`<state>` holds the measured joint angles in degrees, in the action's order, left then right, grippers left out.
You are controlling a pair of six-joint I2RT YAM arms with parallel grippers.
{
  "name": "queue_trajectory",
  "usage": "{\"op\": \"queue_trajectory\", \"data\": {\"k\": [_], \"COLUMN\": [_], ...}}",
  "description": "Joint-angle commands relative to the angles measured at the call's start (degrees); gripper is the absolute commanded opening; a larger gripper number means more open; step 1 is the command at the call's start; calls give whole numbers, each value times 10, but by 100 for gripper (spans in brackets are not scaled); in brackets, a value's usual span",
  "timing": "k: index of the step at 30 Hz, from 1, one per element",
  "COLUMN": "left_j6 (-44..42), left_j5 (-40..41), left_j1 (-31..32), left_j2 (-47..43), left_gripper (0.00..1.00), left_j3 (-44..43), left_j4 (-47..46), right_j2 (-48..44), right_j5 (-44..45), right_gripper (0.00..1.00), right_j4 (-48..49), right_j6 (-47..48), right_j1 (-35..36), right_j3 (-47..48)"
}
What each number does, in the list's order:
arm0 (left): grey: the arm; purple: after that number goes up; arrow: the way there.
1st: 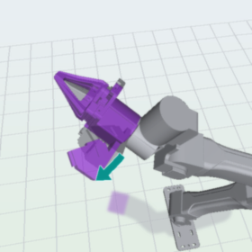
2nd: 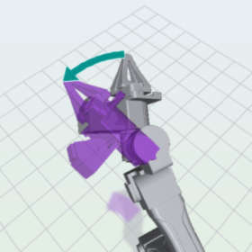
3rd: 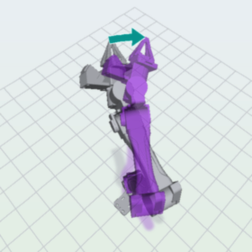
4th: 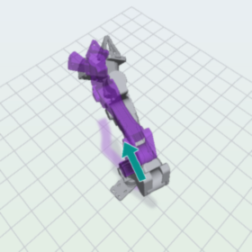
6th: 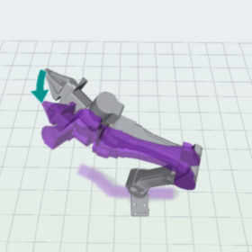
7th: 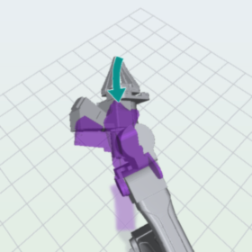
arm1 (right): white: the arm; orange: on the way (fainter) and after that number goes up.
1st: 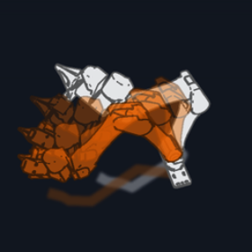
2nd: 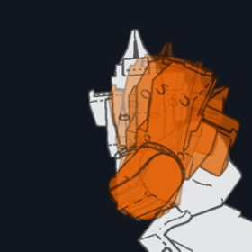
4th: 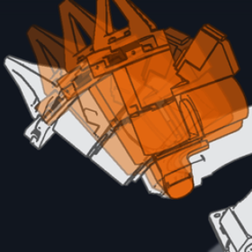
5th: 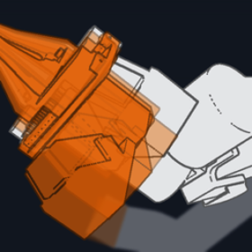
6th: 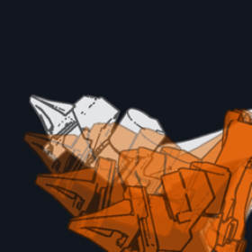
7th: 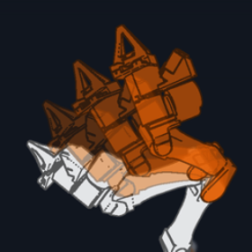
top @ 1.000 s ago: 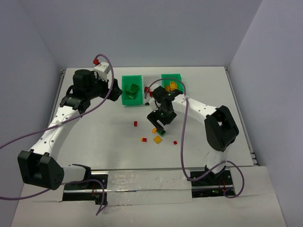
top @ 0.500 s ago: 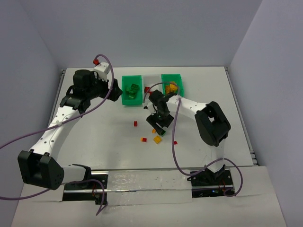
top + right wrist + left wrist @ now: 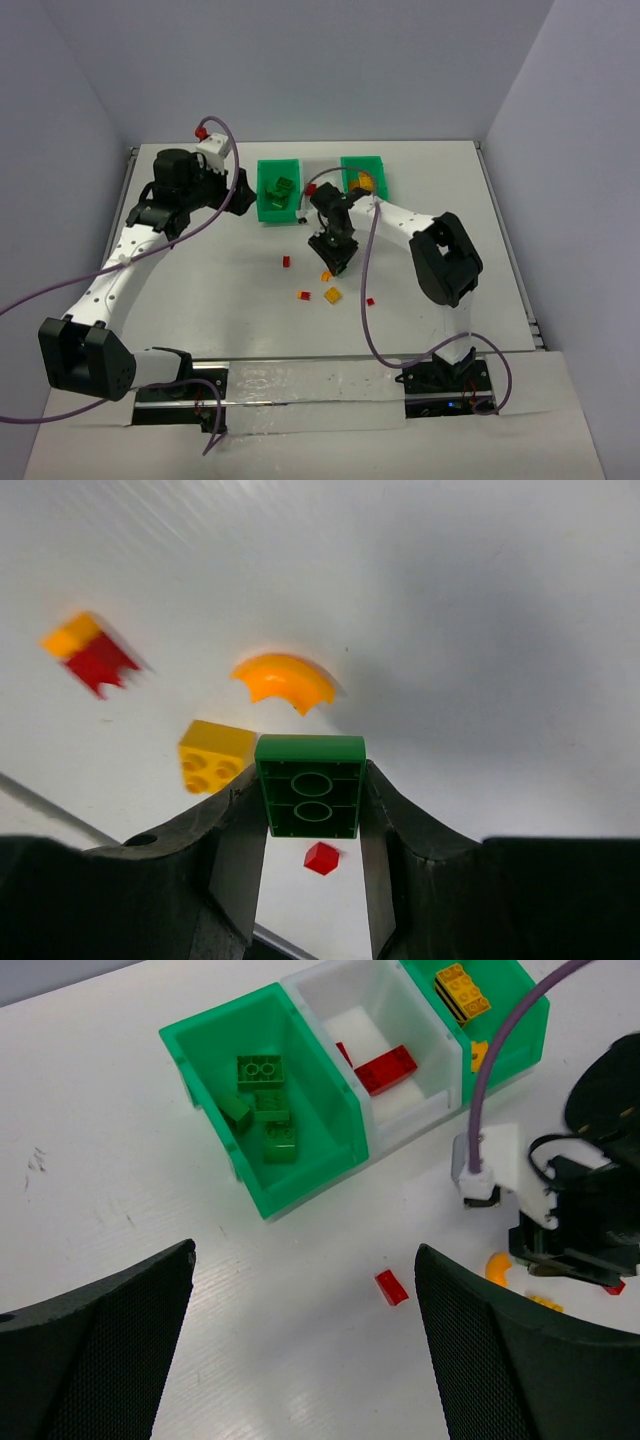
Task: Sort the legos into containers by color
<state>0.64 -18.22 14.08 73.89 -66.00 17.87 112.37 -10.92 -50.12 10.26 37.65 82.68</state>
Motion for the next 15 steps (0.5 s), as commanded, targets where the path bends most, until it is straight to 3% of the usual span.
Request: {"op": "queue_trajectory", "data": {"k": [1,7,10,15], "left_j6": [6,83,155,182], "left_j5": [-18,-134,-212,-227], "left_j1": [-22,-113,-172,-192], "left_j2": [-10,-17,-5,-10], "left_gripper": [95,99,99,99], "left_j3": [5,28,33,46], "left_j4": [-21,-79,-119,-149], "right_j2": [-87,-42,35,131], "right_j5": [-15,24,7,31], "right_gripper": [0,0,0,2], "right_j4": [15,194,243,292], "right_j6": [-1,-45,-77,-98], "right_j1": [3,2,2,2], "right_j3": [107,183,267,362]}}
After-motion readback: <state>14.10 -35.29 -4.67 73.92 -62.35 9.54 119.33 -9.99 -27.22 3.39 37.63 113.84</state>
